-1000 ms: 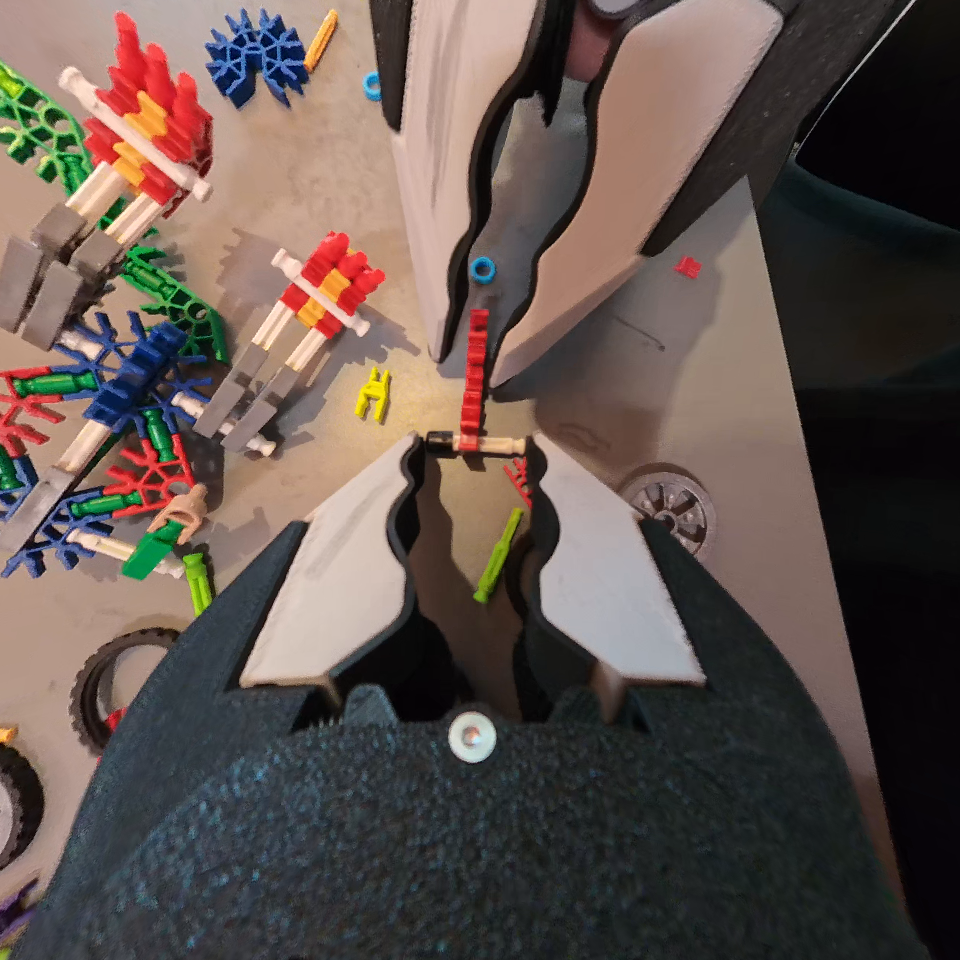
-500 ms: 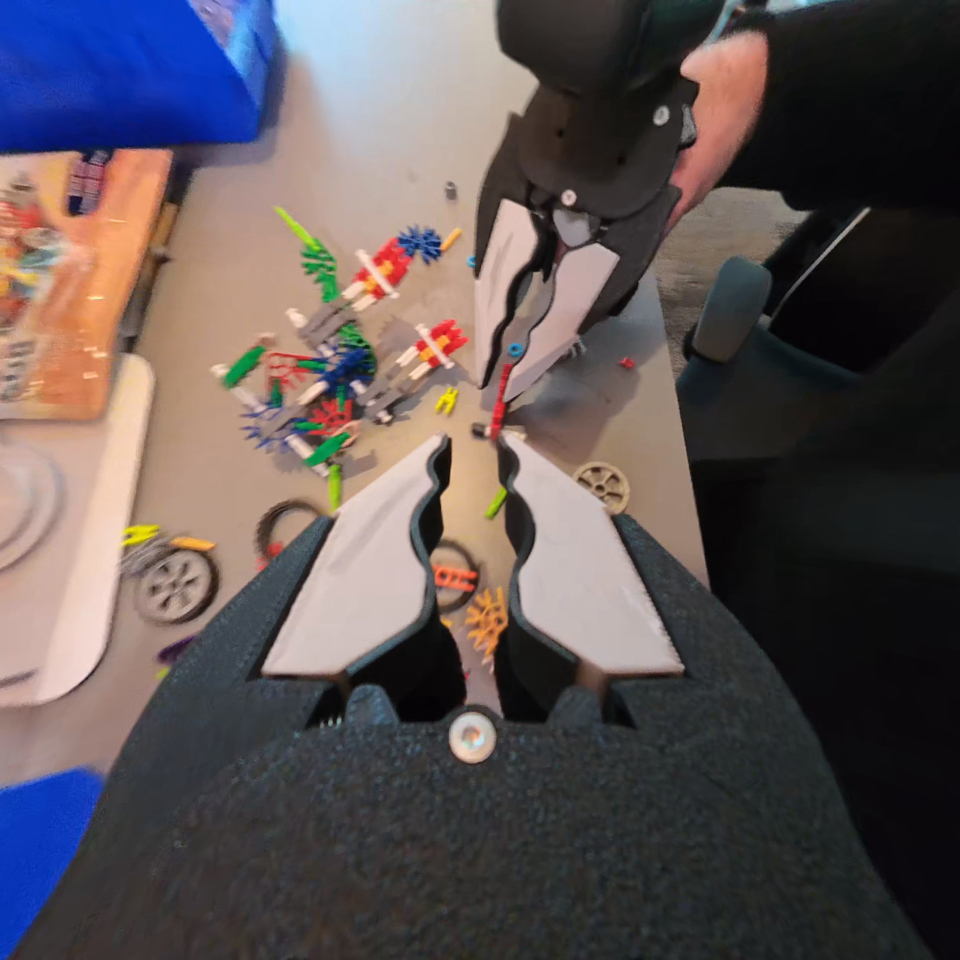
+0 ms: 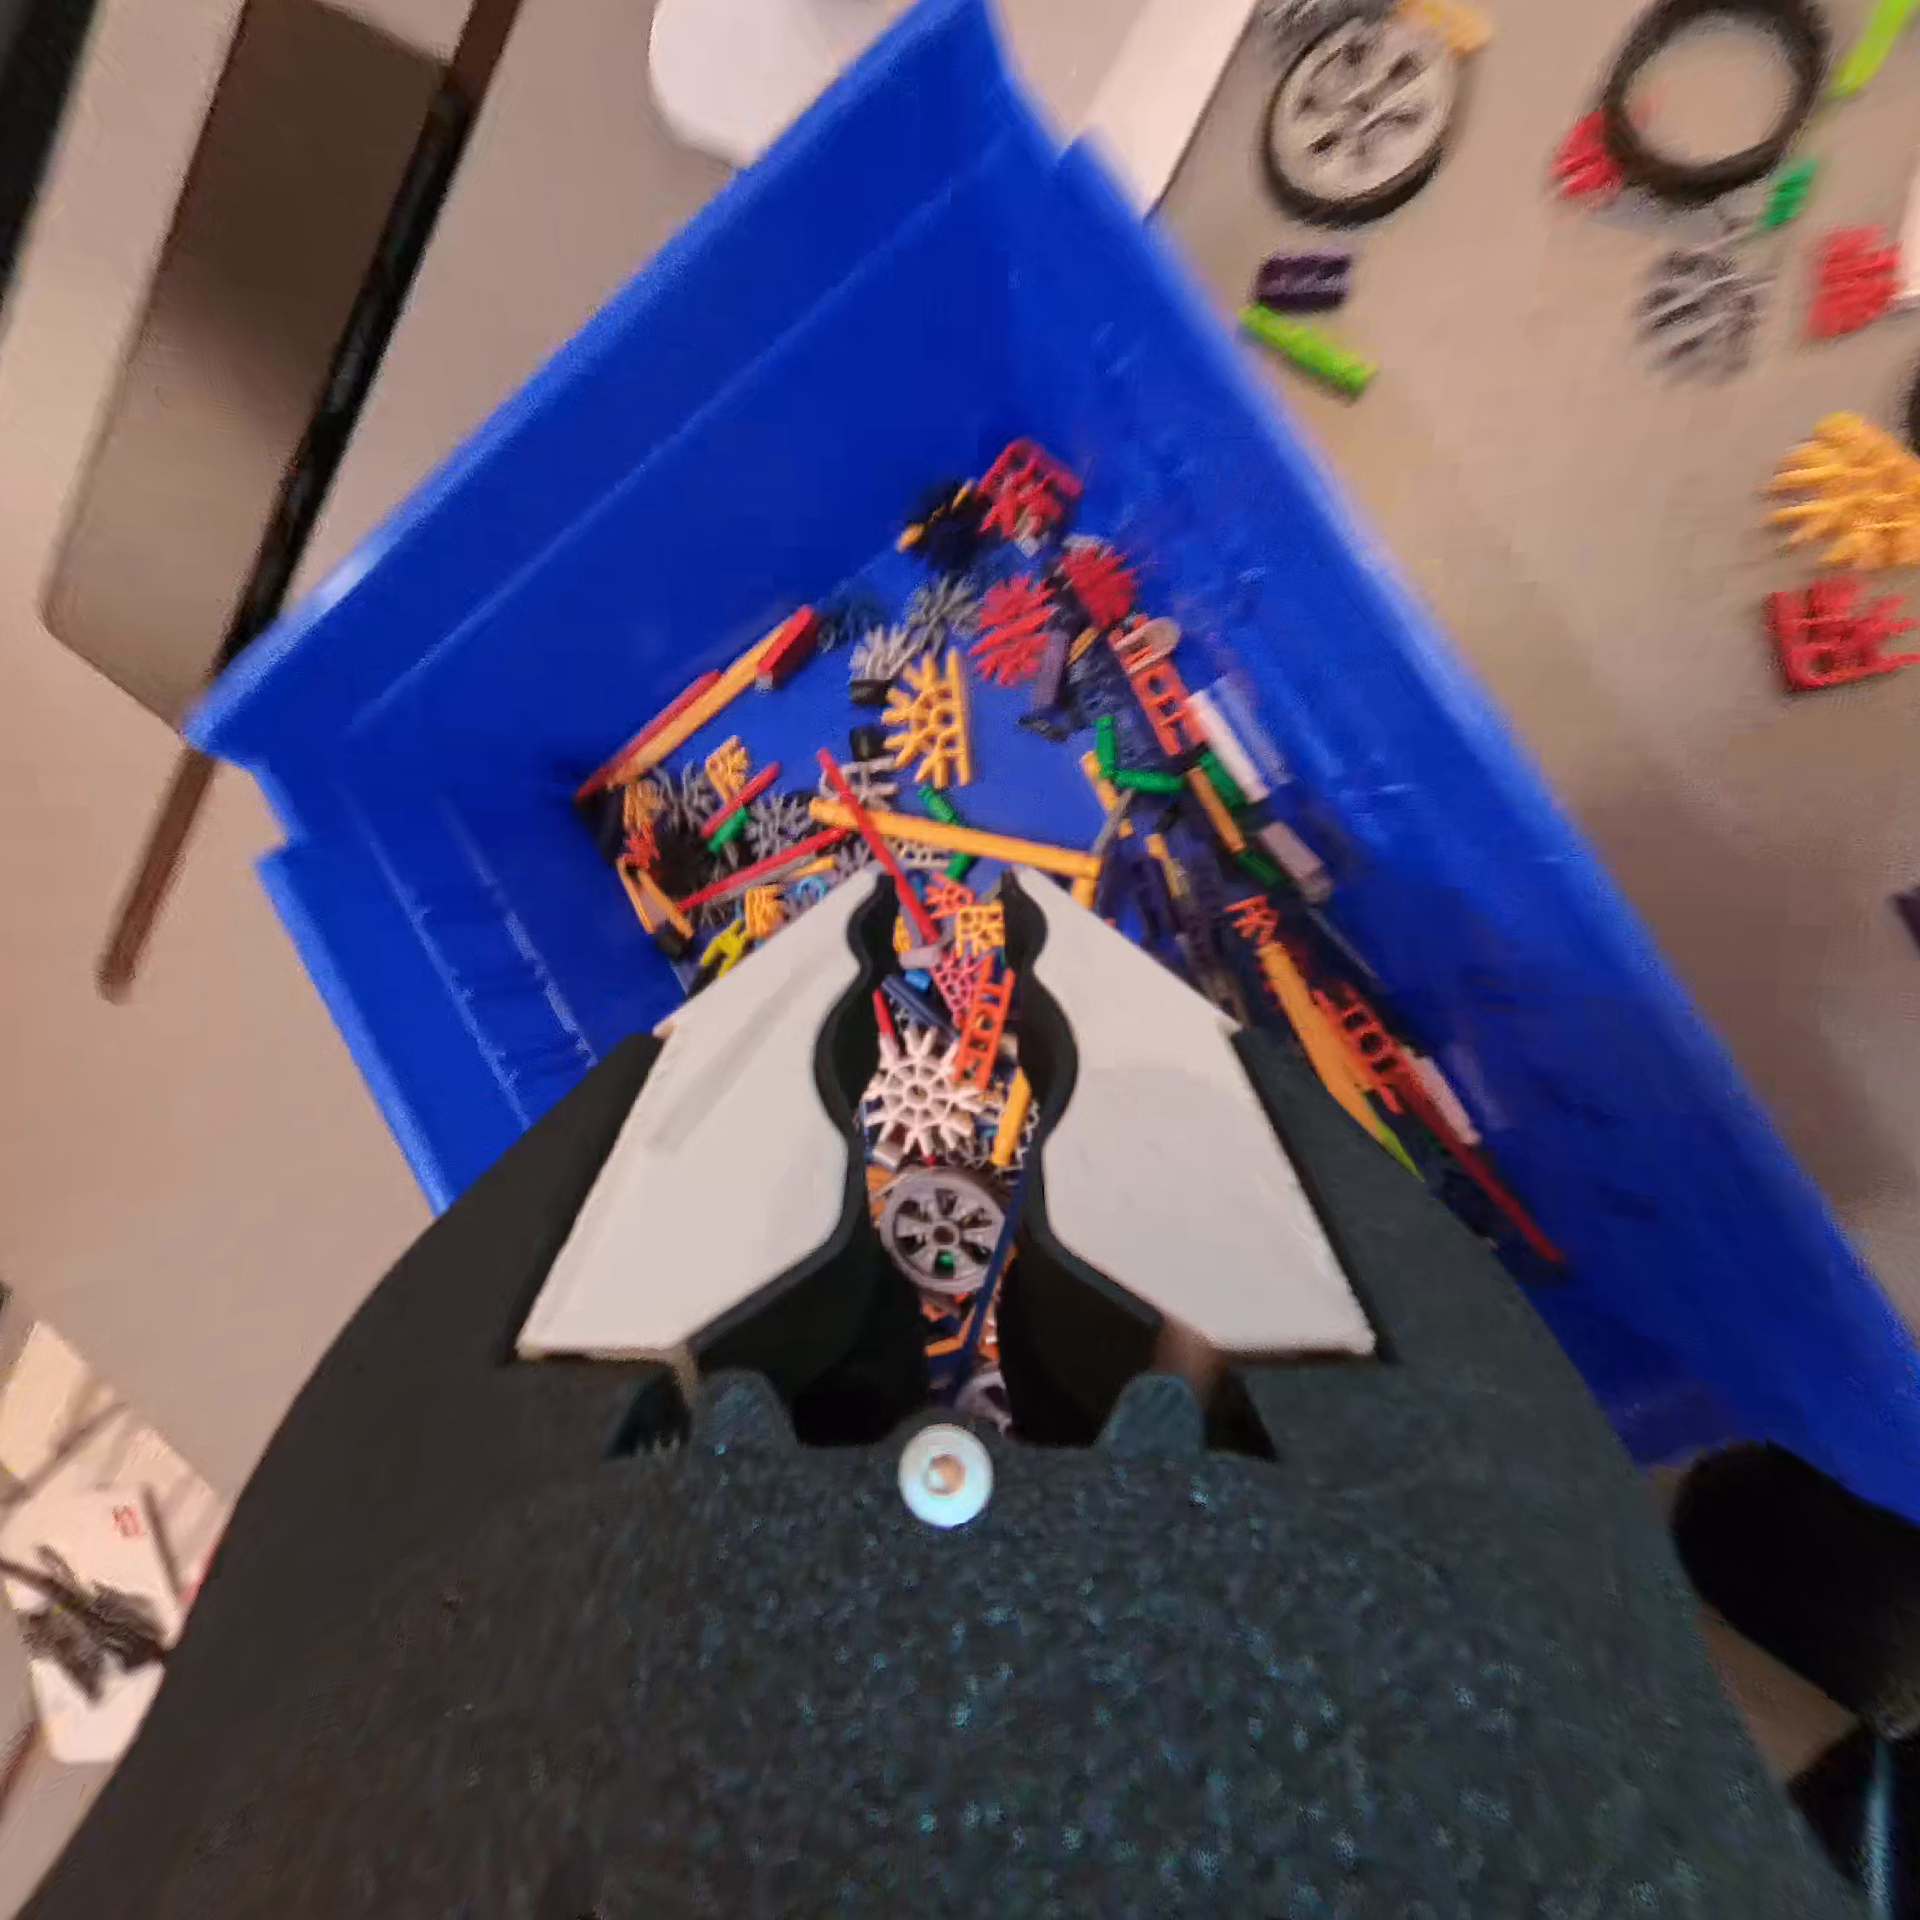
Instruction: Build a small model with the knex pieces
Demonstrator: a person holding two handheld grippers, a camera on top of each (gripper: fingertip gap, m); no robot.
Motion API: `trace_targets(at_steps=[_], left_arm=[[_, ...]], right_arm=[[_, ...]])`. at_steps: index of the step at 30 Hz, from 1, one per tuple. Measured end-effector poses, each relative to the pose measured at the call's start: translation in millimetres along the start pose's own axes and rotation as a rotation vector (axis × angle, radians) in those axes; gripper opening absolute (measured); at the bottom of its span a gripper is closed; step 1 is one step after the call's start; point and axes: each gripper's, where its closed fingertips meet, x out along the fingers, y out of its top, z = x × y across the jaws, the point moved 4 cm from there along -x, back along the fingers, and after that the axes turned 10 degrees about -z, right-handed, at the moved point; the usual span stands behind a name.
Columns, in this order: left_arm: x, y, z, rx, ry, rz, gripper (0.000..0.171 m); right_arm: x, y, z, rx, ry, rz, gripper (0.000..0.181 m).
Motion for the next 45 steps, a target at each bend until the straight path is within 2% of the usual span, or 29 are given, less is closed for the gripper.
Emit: trace_targets(at_steps=[4, 6, 8, 11, 15, 21, 27, 32, 36, 40, 45], left_arm=[[40.1, -4.2, -25.1, -0.127, 0.007, -0.060, 0.016], [57.6, -3.7, -38.7, -0.151, 0.060, -0.093, 0.015], [71.6, -2.8, -43.4, -0.213, 0.037, -0.133, 0.013], [83.3, -5.4, -56.8, -0.243, 0.104, -0.188, 0.012], [94.4, -11.1, -60.5, -0.262, 0.108, -0.245, 0.012], [97.9, -12.0, -68.9, -0.318, 0.082, -0.228, 0.008], [95.6, -14.8, -60.5, -0.328, 0.035, -0.191, 0.004], [89.5, -13.5, -50.2, -0.247, 0.029, -0.159, 0.000], [80.0, -7.8, -45.4, -0.198, 0.062, -0.120, 0.000], [82.8, -13.2, -48.5, -0.201, 0.068, -0.142, 0.000], [88.7, -10.3, -49.5, -0.199, 0.016, -0.153, 0.010]], right_arm=[[1.3, 3.7, 0.0, -0.009, 0.007, 0.001, 0.016], [1.9, 5.5, -0.2, -0.017, 0.010, 0.005, 0.016], [2.7, 6.6, -0.3, -0.023, 0.010, 0.009, 0.016], [2.5, 6.3, 0.1, -0.025, 0.007, 0.011, 0.016], [1.2, 3.9, 2.0, -0.012, 0.006, 0.025, 0.016], [1.7, 1.4, 3.3, -0.006, 0.010, 0.033, 0.016], [1.0, 1.9, 3.7, -0.006, 0.011, 0.041, 0.016], [-1.8, 1.3, 4.5, -0.008, 0.005, 0.042, 0.016], [-4.2, 2.3, 4.2, -0.009, 0.004, 0.048, 0.016], [-6.2, 3.7, 4.3, -0.012, 0.000, 0.053, 0.016], [-5.5, 2.9, 3.3, -0.011, 0.000, 0.053, 0.016]])
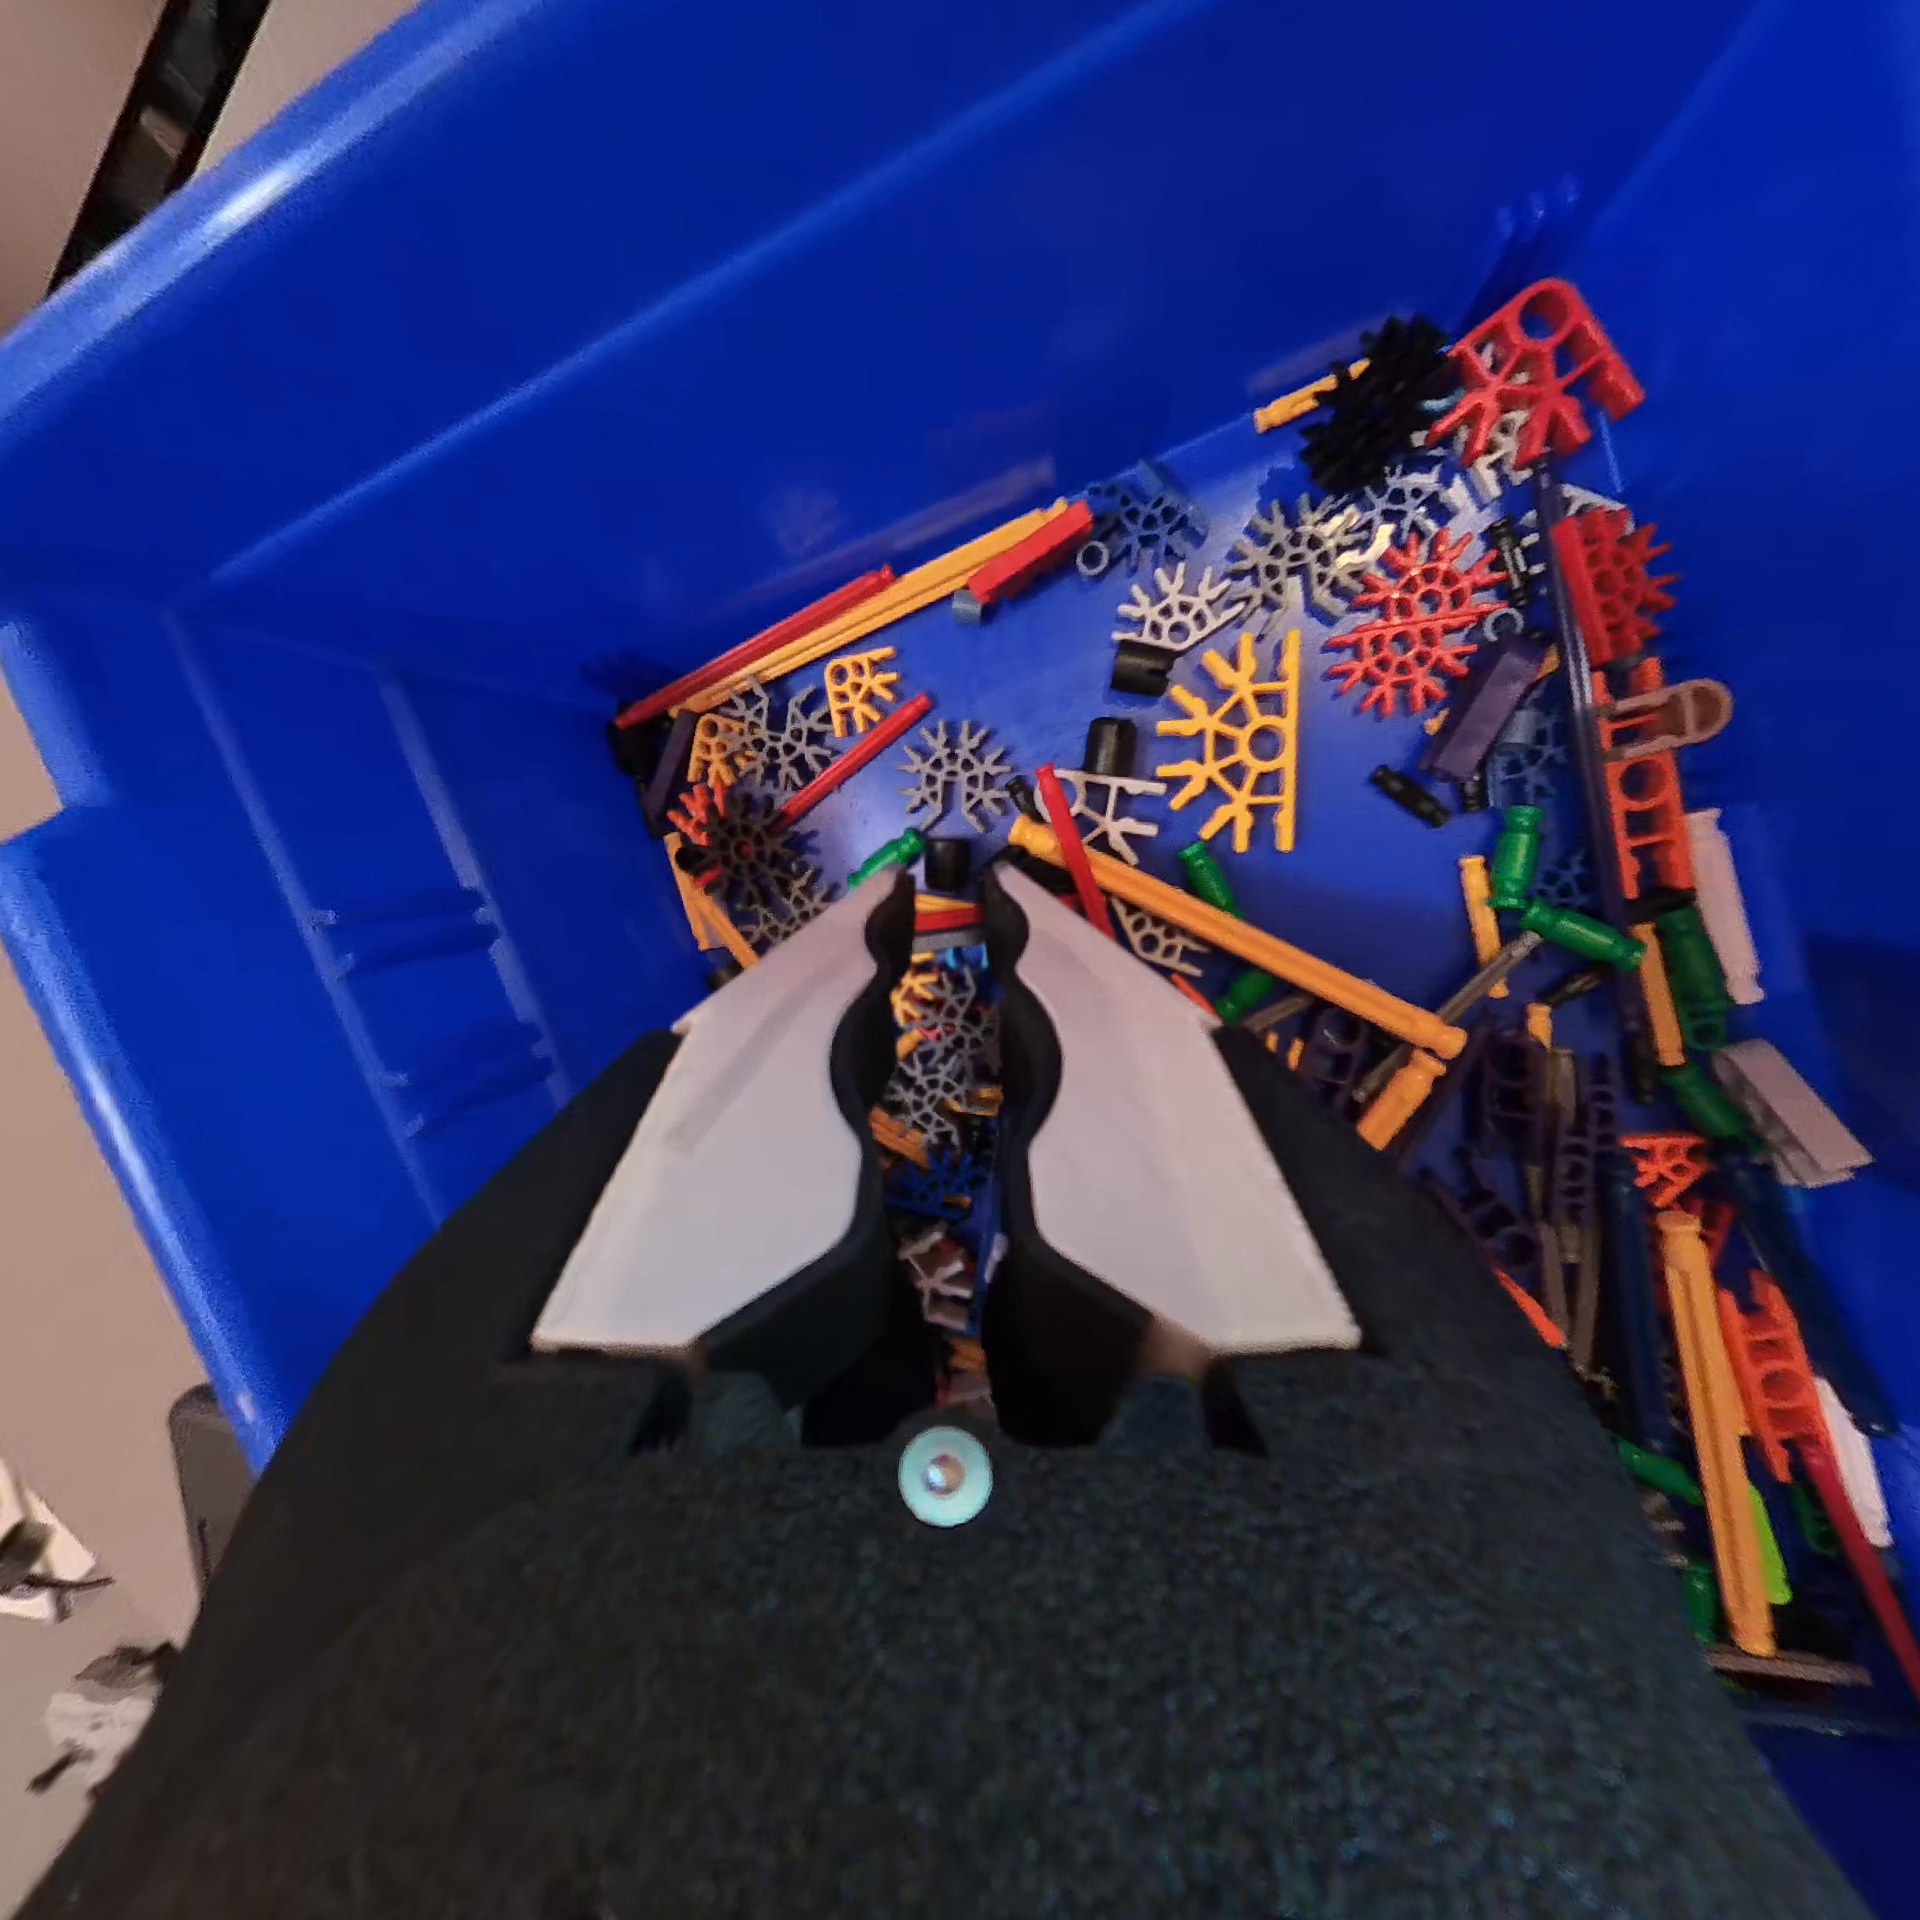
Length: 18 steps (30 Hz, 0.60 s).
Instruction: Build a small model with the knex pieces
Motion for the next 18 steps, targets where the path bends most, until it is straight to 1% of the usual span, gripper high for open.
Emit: trace_targets(at_steps=[2, 3, 7, 12, 15, 16, 18], left_arm=[[5.8, 0.6, 0.3, 0.017, 0.011, -0.022, 0.008], [6.8, 3.2, 0.0, 0.012, 0.010, -0.008, 0.006], [7.5, 6.5, -0.6, -0.022, -0.040, -0.008, 0.005], [4.8, 5.1, 4.3, 0.021, -0.018, 0.012, 0.006], [-9.2, 9.8, 7.7, 0.089, 0.047, 0.080, 0.006], [-17.2, 12.6, 8.6, 0.131, 0.097, 0.114, 0.005], [-35.1, 19.7, 16.2, 0.194, 0.154, 0.202, 0.005]], right_arm=[[0.4, -0.5, -0.5, 0.001, 0.001, 0.000, 0.016], [0.3, -0.4, -0.4, 0.001, 0.001, 0.001, 0.016], [-0.5, -1.2, 0.9, 0.006, -0.003, 0.005, 0.016], [-2.2, -2.7, 2.2, 0.011, -0.008, 0.006, 0.016], [-3.7, -3.1, 2.5, 0.011, -0.011, 0.007, 0.016], [-4.4, -3.0, 2.6, 0.010, -0.014, 0.007, 0.016], [-6.8, -1.0, 2.8, 0.004, -0.021, 0.012, 0.016]])
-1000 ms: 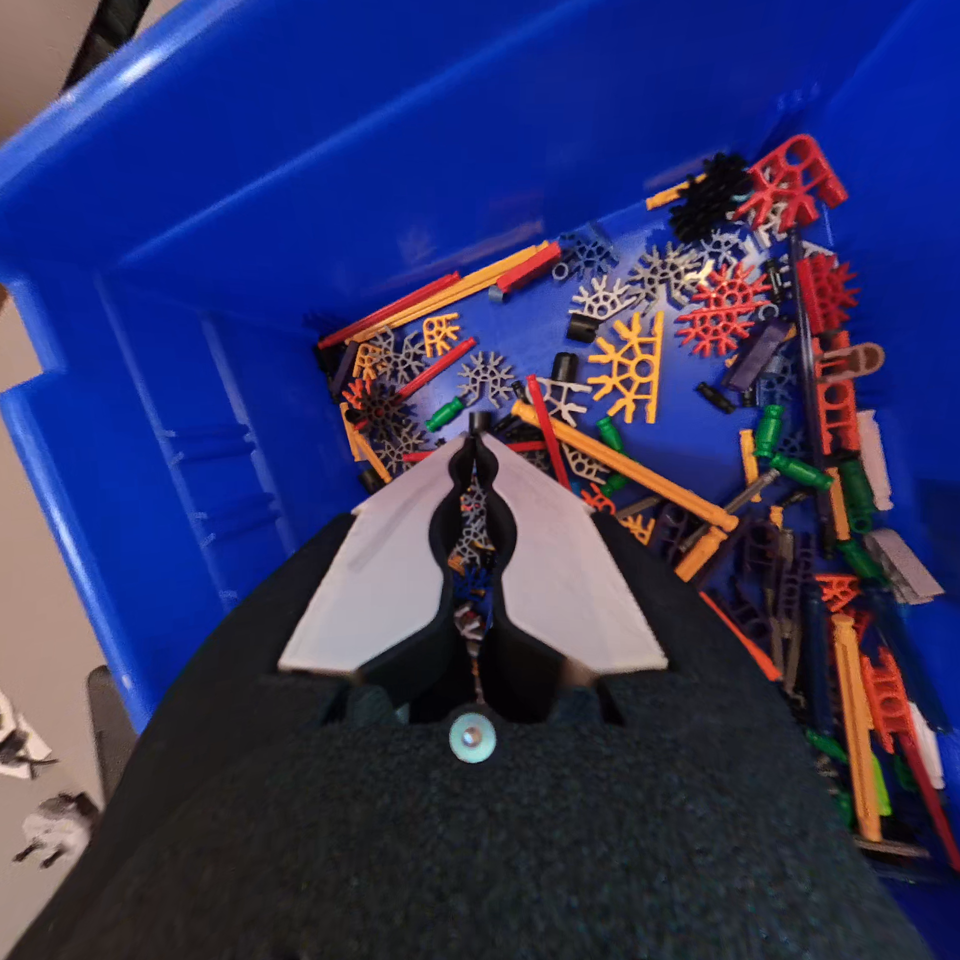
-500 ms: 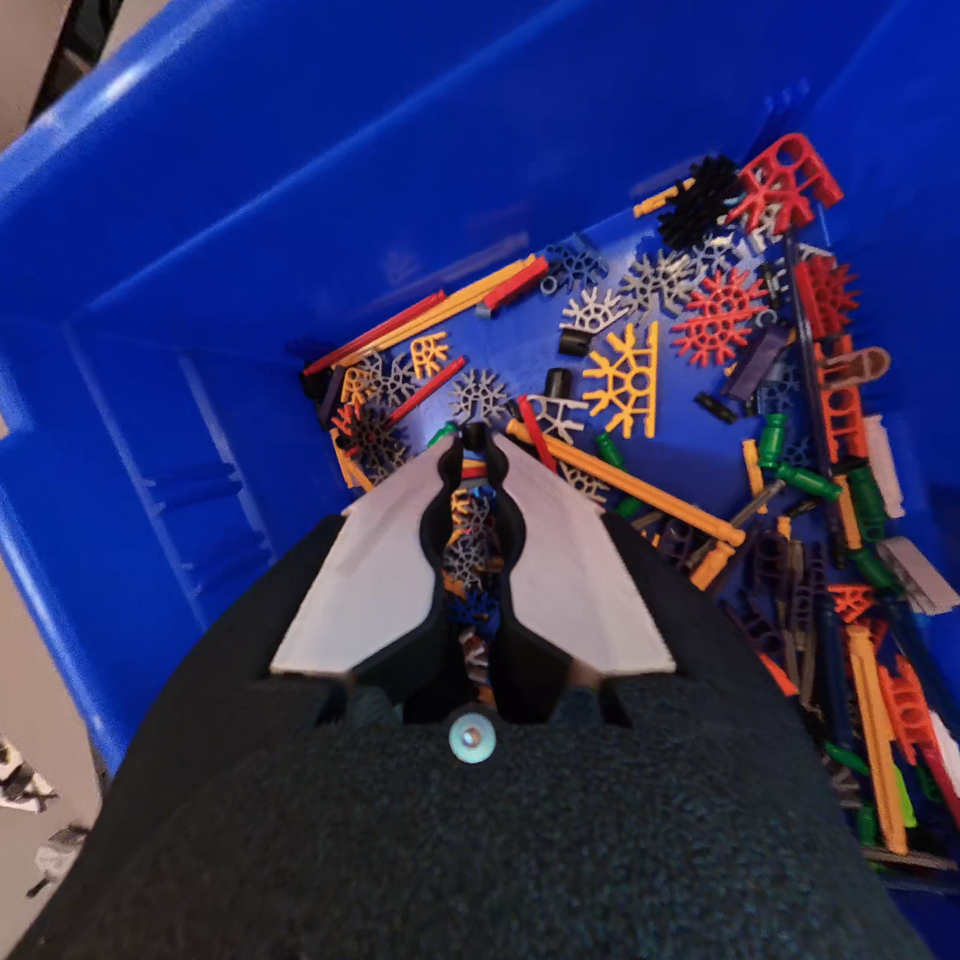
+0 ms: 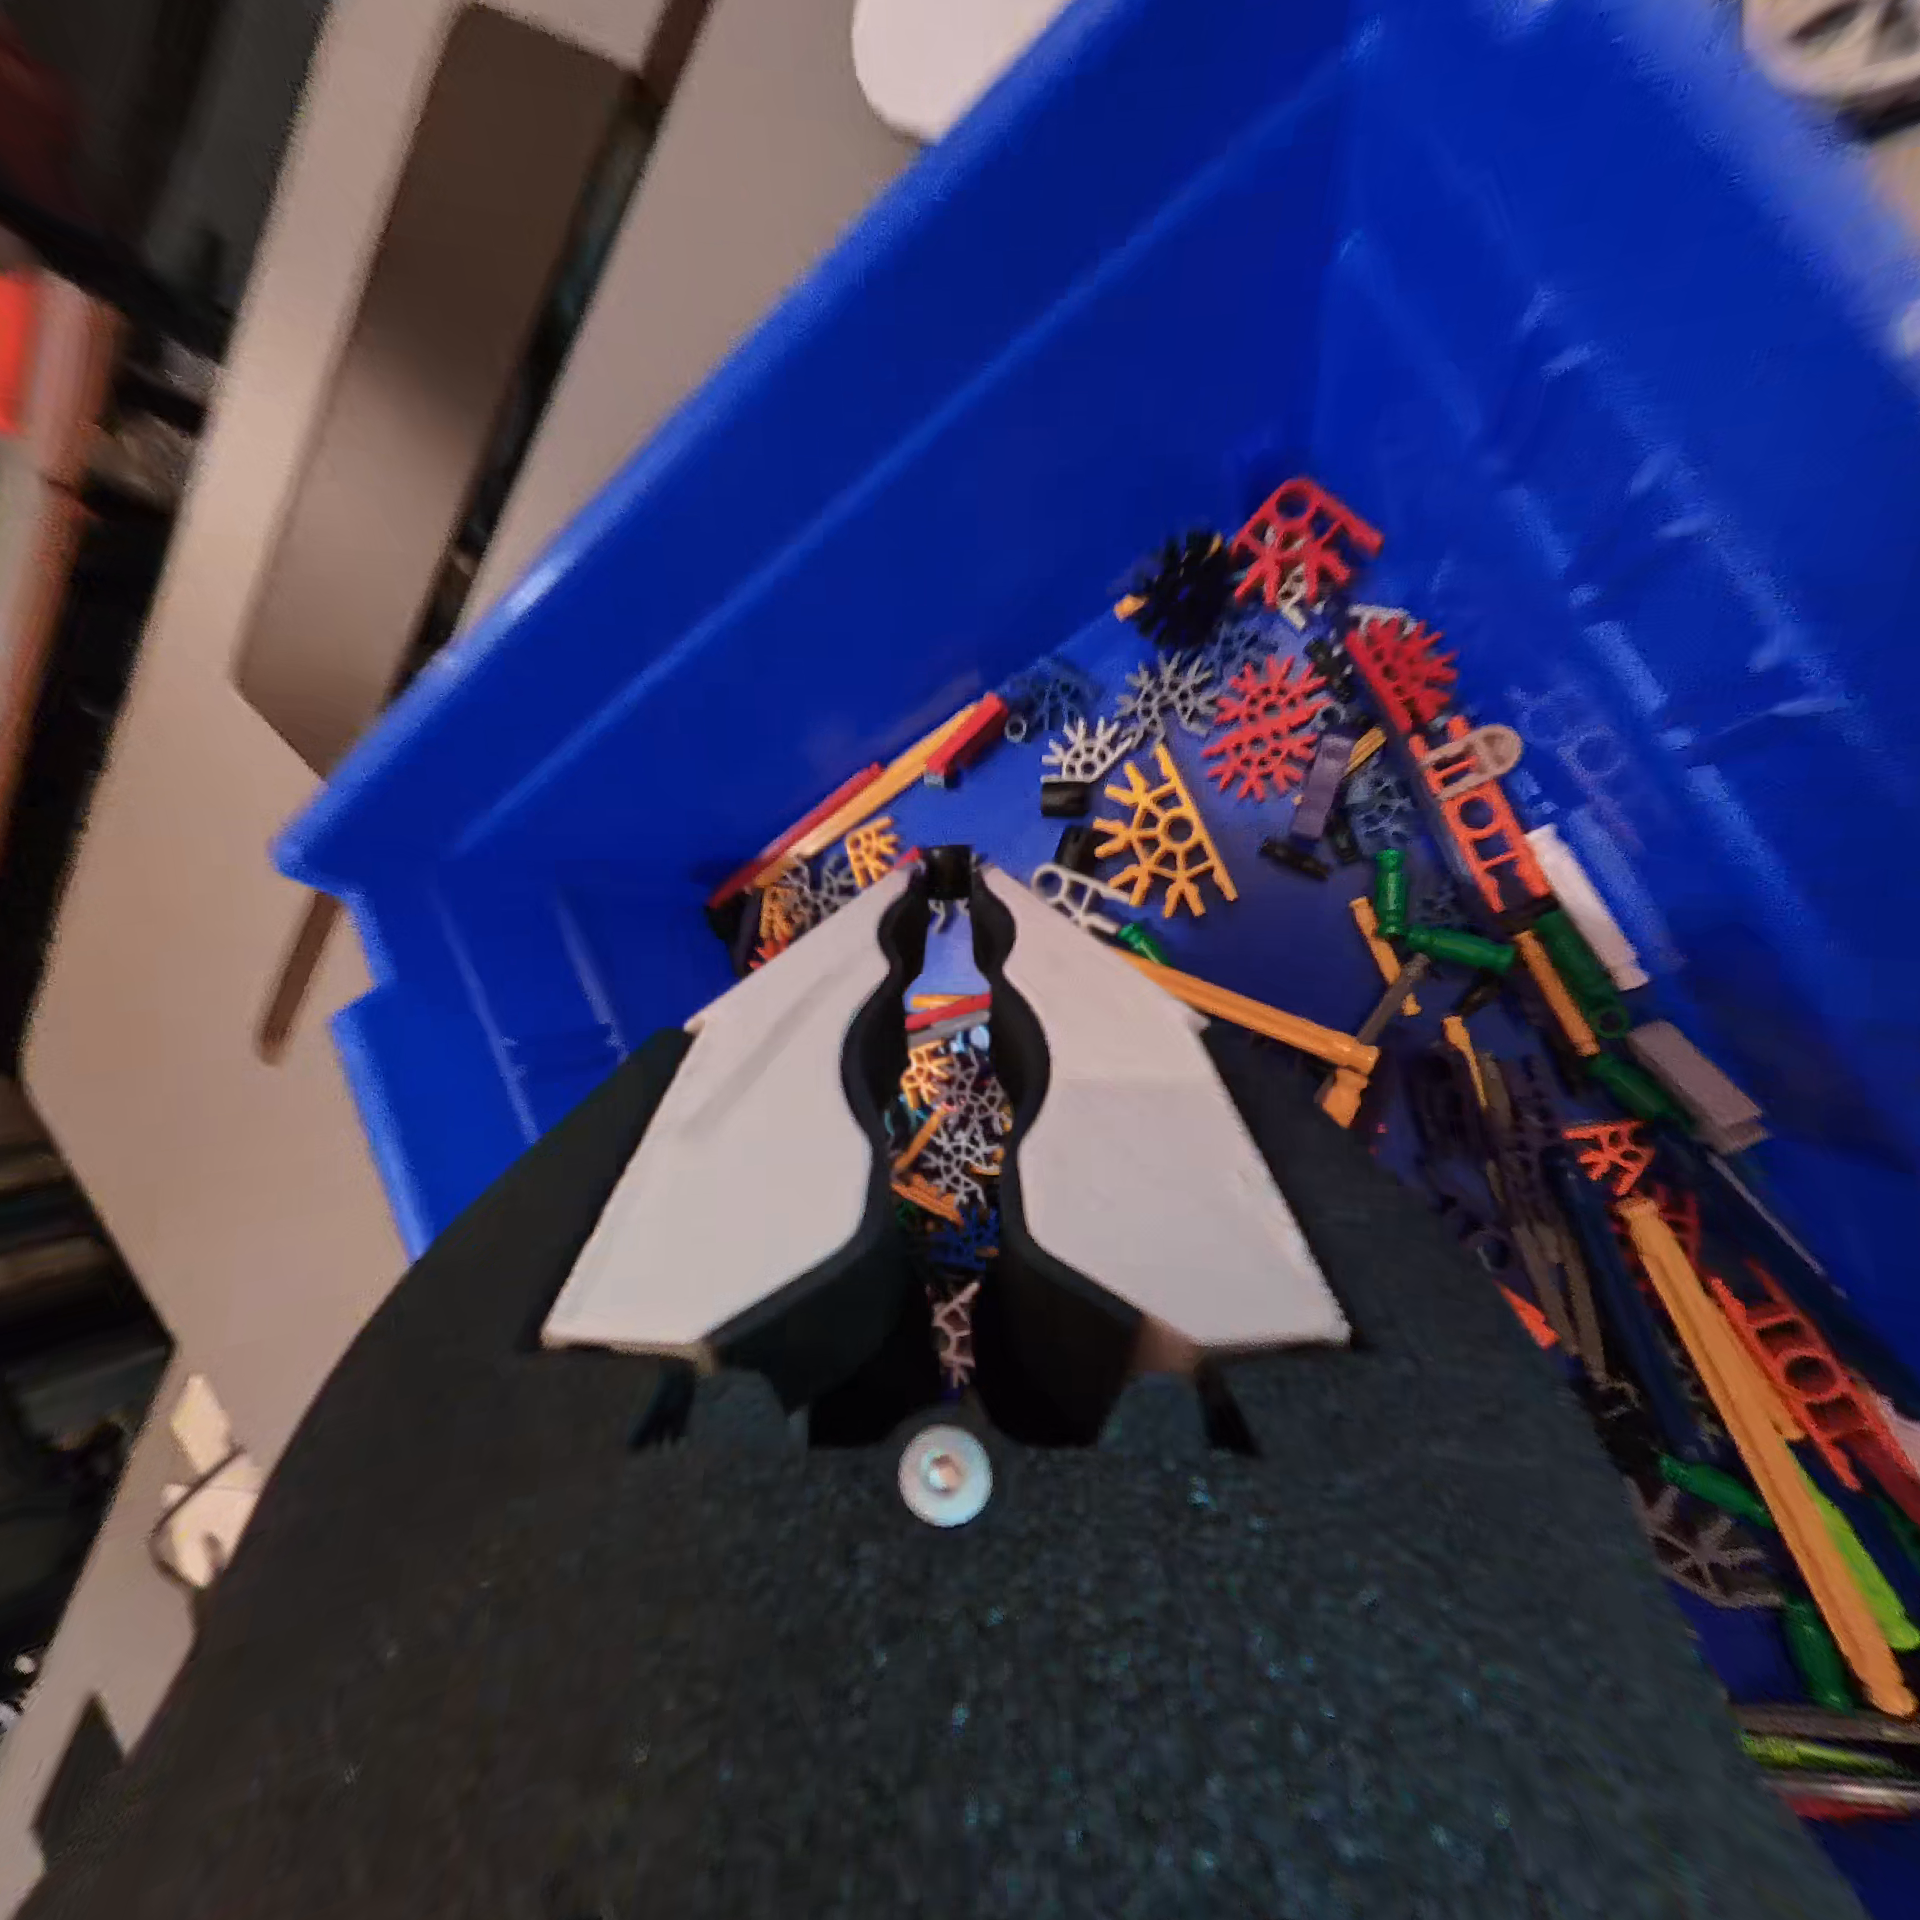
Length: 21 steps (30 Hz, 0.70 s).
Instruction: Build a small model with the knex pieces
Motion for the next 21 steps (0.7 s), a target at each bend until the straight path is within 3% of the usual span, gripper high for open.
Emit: trace_targets(at_steps=[5, 10, 16, 21], left_arm=[[-40.4, 24.7, 9.4, 0.093, 0.101, 0.137, 0.005], [-91.9, 64.6, 27.2, 0.150, 0.095, 0.288, 0.005], [-130.2, 122.6, 106.7, 0.354, -0.053, 0.484, 0.005], [-137.6, 146.2, 172.0, 0.471, -0.181, 0.577, 0.005]], right_arm=[[-10.9, 14.6, 1.6, -0.021, -0.027, 0.042, 0.016], [-27.4, 42.3, -0.9, -0.033, -0.040, 0.136, 0.016], [-43.0, 86.6, -9.0, -0.002, 0.016, 0.304, 0.018], [-48.4, 113.5, -4.9, 0.140, 0.106, 0.447, 0.020]])
